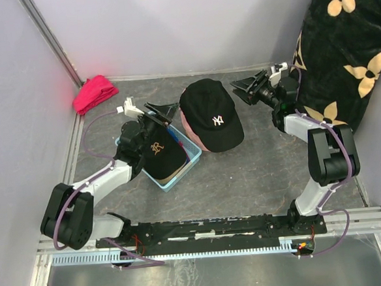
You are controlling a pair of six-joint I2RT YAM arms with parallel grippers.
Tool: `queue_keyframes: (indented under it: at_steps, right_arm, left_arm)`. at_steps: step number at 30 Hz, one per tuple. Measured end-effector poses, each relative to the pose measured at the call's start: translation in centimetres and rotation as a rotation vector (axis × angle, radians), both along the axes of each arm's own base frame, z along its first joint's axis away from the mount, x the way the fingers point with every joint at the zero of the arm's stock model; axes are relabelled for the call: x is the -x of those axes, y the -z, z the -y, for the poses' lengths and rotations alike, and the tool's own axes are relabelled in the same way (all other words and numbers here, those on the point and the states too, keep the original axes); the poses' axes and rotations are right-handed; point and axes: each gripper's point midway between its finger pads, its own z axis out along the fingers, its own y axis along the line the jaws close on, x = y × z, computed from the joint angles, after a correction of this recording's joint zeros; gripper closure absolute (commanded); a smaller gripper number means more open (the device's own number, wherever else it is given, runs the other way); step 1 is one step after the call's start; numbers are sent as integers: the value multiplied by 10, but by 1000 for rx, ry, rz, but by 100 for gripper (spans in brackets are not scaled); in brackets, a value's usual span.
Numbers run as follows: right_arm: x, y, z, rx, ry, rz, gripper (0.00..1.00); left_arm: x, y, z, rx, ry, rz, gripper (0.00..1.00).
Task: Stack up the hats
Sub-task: Stack the hat on the hat.
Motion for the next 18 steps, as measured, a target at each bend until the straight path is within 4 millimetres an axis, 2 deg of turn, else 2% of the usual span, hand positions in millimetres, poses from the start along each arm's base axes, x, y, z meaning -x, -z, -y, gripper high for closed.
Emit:
queue_keyframes:
  at_steps: [2,5,11,18]
  right_arm:
    - [-2,1,-3,-46,-16,-1,38]
    - [-4,-9,-4,-103,-33,29,38]
    - [-3,-26,-3,-170,-53,81,39]
    - [-3,-20,-5,-201,-77,75,39]
  left_arm:
    - [1,8,2,21,19,-20,25]
    - [2,15,5,36,39,-41,25]
    - [2,12,11,84,70,-34,25]
    - [-1,22,18,119,97,-63,26]
